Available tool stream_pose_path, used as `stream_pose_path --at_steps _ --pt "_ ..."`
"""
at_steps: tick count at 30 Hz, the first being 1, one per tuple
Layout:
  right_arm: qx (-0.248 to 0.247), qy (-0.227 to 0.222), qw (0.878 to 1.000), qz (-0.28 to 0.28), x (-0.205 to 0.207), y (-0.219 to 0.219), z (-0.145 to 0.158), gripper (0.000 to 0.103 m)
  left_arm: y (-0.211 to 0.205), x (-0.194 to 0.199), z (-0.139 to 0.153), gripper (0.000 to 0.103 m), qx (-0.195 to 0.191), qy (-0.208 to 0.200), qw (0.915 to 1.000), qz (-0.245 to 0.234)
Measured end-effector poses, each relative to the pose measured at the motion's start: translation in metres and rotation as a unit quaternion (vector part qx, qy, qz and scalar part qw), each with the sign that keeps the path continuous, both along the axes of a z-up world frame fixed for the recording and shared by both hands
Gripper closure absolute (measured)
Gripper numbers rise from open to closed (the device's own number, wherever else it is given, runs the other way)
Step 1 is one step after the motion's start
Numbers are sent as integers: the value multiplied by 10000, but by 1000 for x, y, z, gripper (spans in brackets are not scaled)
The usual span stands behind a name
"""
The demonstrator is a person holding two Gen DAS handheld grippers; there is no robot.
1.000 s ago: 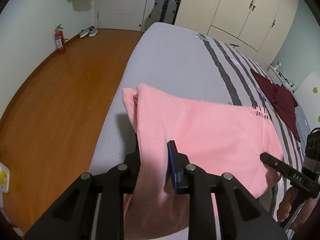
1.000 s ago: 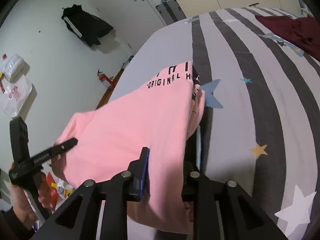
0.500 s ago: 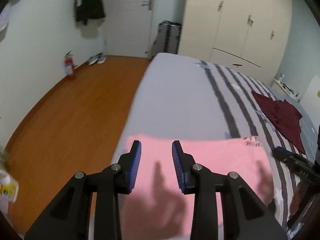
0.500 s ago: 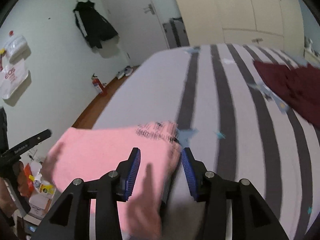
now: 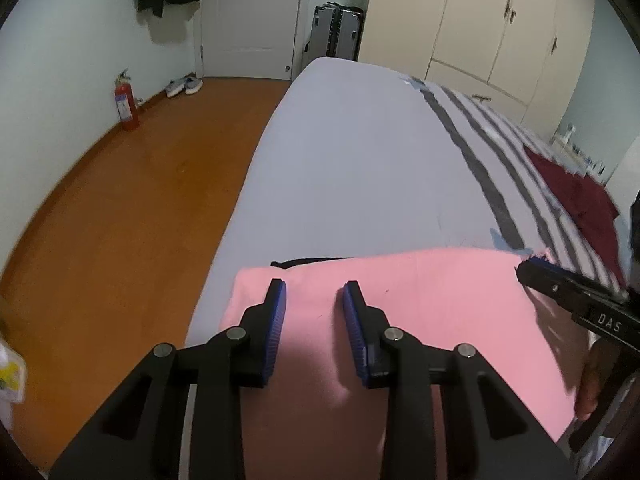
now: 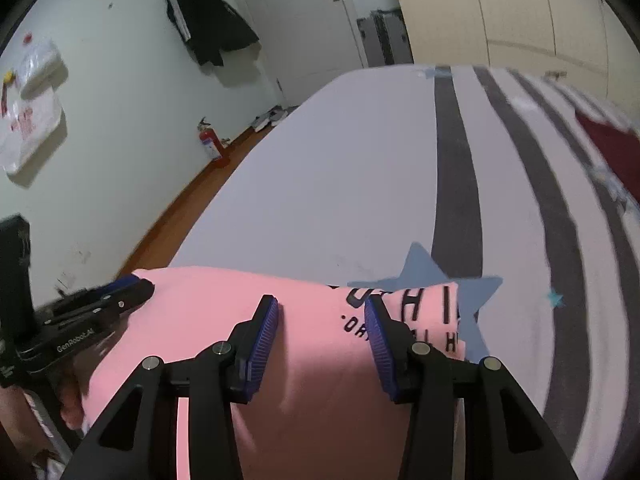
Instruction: Fold clothes
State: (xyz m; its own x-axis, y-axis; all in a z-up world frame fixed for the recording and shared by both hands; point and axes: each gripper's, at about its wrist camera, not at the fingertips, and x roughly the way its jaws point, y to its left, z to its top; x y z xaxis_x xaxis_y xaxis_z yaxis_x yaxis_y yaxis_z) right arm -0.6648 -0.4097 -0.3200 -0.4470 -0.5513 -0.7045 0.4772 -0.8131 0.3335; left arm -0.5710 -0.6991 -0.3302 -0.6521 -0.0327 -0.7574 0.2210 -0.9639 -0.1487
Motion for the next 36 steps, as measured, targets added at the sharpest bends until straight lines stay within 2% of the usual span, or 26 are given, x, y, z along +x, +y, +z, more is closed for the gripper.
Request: stream_pose_path --at_steps 6,8,9,11,15,18,20,24,28,31,36 --pt "-53 -73 9999 -71 -6 17 -1 82 -5 8 4 76 -32 -44 9999 136" --pt "80 86 9996 -270 -4 23 8 81 -6 18 13 75 -179 31 9995 239" --pt "106 157 9992 -366 -2 28 14 77 -5 25 18 75 -281 103 9991 299" --pt "200 339 9985 -391 8 35 24 75 0 41 28 75 -393 226 9984 324" --pt "113 634 9979 20 51 35 40 75 31 69 38 75 -428 426 9982 -7" --pt "-164 582 9976 330 86 25 45 75 60 77 37 75 -450 472 9975 -285" --pt "-376 436 9971 493 101 15 42 75 75 76 35 75 -498 478 9968 -415" --pt "-413 262 9969 616 113 -8 28 75 76 70 26 75 -285 459 9982 -263" --pt "-207 133 9981 564 118 -21 -1 76 76 69 7 75 -289 334 9983 -372" --pt "-189 152 9978 623 116 -18 -1 76 80 76 15 75 -238 347 9984 -365" --pt "-41 321 9990 309 107 5 10 76 56 93 24 75 -228 435 9988 81"
